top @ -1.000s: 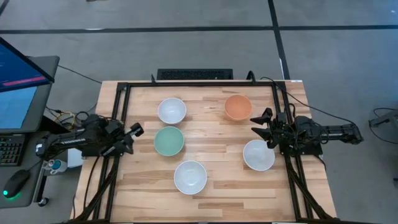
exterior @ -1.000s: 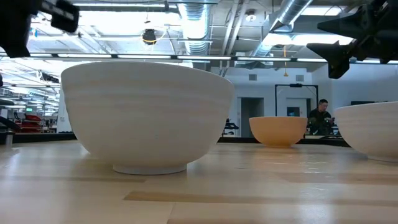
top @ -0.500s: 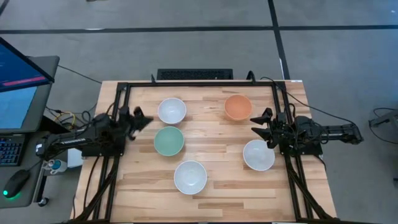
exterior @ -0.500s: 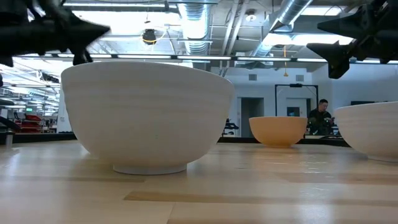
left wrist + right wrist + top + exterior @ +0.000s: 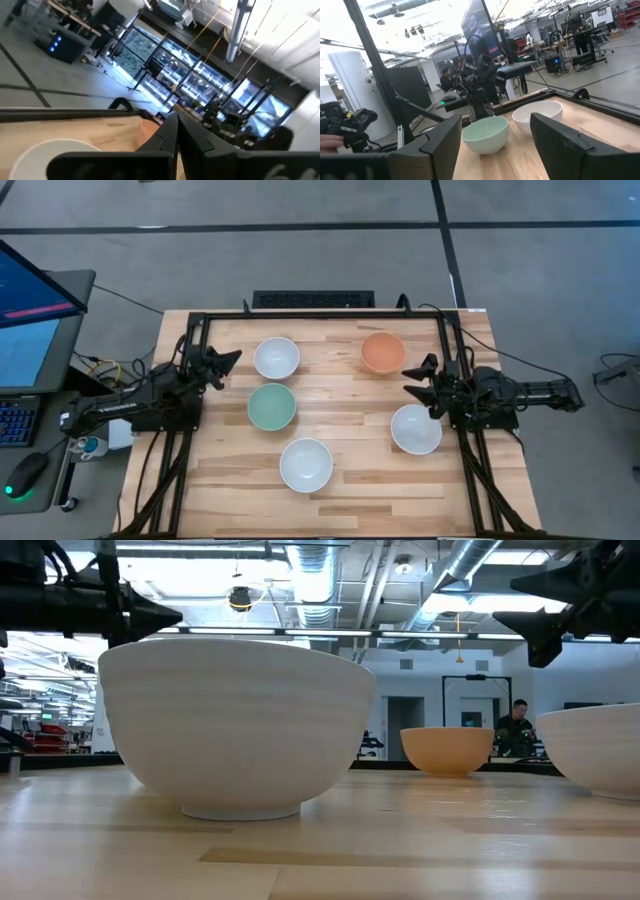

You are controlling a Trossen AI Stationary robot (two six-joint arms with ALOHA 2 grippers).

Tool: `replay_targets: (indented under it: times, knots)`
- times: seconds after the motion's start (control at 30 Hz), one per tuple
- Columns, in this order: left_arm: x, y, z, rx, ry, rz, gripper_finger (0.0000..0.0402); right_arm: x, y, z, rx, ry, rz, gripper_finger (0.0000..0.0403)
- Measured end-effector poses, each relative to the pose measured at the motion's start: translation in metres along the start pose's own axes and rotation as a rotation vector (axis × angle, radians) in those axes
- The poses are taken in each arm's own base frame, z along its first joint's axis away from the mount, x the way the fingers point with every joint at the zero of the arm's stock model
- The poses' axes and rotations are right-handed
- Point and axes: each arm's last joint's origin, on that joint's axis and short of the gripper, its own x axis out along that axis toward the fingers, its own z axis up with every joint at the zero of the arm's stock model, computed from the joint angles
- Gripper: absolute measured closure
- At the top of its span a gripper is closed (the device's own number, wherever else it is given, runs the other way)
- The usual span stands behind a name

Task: Nest bowls inside each other
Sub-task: Move the top left white bowl to the middle of the table

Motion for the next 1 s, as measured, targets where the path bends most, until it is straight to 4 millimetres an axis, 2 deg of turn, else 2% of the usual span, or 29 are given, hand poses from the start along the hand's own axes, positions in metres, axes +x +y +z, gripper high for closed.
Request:
replay_targets:
  times: [0.17, 0.3, 0.4, 0.6, 0.77, 1.0]
  knots:
    - [0.000, -0.001, -0.001, -0.062, 0.020, -0.023, 0.0401, 0.000, 0.000, -0.001, -0.002, 0.013, -0.004, 0.0143]
    - [0.000, 0.000, -0.001, -0.044, 0.024, -0.020, 0.0401, 0.000, 0.000, -0.001, -0.002, 0.013, -0.004, 0.0143]
    - [0.000, 0.001, 0.000, -0.005, -0.010, 0.033, 0.0401, 0.000, 0.000, -0.001, -0.002, 0.013, -0.004, 0.0143]
    - [0.000, 0.000, 0.004, -0.069, -0.072, 0.049, 0.0394, 0.000, 0.000, -0.001, -0.001, 0.013, -0.004, 0.0143]
    - [0.001, 0.004, -0.001, -0.267, -0.041, 0.093, 0.0336, 0.000, 0.000, -0.001, -0.002, 0.013, -0.004, 0.0143]
    - [0.005, 0.011, -0.013, -0.400, 0.046, 0.182, 0.0241, 0.000, 0.000, -0.001, -0.002, 0.012, -0.004, 0.0143]
